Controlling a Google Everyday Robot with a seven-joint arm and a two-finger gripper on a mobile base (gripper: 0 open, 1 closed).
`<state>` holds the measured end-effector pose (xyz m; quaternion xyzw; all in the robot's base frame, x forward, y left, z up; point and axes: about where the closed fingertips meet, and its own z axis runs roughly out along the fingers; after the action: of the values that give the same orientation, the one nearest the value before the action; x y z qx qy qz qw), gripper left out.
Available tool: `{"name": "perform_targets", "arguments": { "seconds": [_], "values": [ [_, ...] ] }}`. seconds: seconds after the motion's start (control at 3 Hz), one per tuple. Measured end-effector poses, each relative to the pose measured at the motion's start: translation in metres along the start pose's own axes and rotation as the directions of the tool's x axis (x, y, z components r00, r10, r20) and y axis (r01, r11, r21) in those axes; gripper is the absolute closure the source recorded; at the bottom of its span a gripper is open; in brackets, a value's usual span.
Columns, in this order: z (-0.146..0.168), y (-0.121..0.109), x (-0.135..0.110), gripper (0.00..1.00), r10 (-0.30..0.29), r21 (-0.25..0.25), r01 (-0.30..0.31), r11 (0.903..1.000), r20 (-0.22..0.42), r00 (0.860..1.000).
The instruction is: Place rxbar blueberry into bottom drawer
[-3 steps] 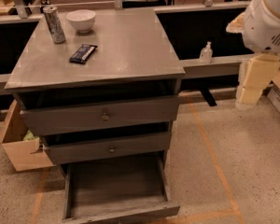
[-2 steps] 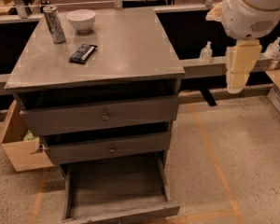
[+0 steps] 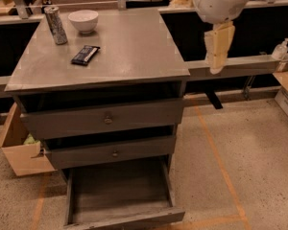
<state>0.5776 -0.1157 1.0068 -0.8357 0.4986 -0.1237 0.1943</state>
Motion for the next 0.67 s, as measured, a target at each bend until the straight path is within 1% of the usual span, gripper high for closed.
{"name": "perform_targets", "arguments": {
  "seconds": [0.33,0.67],
  "values": [
    [0.0132,-0.0228,-0.0365,0.0,-0.22,0.012,0.22,0.9754,0.104,0.97],
    [0.0131,-0.0249,-0.0366,0.0,-0.309,0.029,0.308,0.9509,0.1,0.946]
  ]
}}
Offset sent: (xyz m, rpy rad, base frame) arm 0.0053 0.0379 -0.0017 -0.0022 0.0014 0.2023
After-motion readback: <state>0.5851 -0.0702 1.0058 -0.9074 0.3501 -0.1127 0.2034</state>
